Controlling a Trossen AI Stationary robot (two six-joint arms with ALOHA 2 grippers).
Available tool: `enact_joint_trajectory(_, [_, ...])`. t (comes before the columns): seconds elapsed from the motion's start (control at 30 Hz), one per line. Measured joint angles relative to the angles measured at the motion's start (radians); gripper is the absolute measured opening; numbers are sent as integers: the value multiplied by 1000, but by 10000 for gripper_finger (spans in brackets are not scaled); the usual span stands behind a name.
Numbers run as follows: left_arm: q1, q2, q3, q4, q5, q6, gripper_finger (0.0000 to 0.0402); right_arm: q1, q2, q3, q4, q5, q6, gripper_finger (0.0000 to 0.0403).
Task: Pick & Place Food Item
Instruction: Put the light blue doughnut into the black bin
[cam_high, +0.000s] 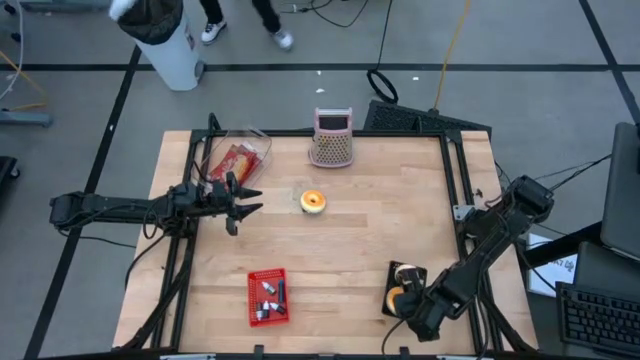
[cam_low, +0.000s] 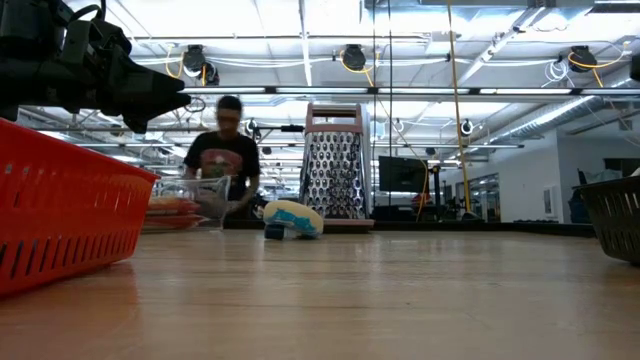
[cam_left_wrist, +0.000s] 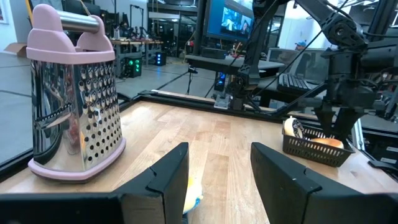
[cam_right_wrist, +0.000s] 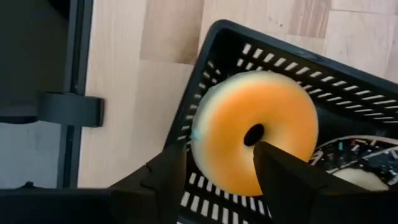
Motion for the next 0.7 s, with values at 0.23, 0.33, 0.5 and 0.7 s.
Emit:
enact_joint_trajectory(0.23, [0,0,0,0,0,0,175,-10,0,-60,50,-3,-11,170])
enact_joint_trajectory(0.33, [0,0,0,0,0,0,175,-11,0,-97,97,-26,-9,163])
enact_joint_trajectory(0.5, [0,0,0,0,0,0,175,-11,0,-112,107,-25,-13,139])
enact_joint_trajectory(0.7, [0,0,0,0,0,0,175,-11,-2,-112,107,-27,-13,75])
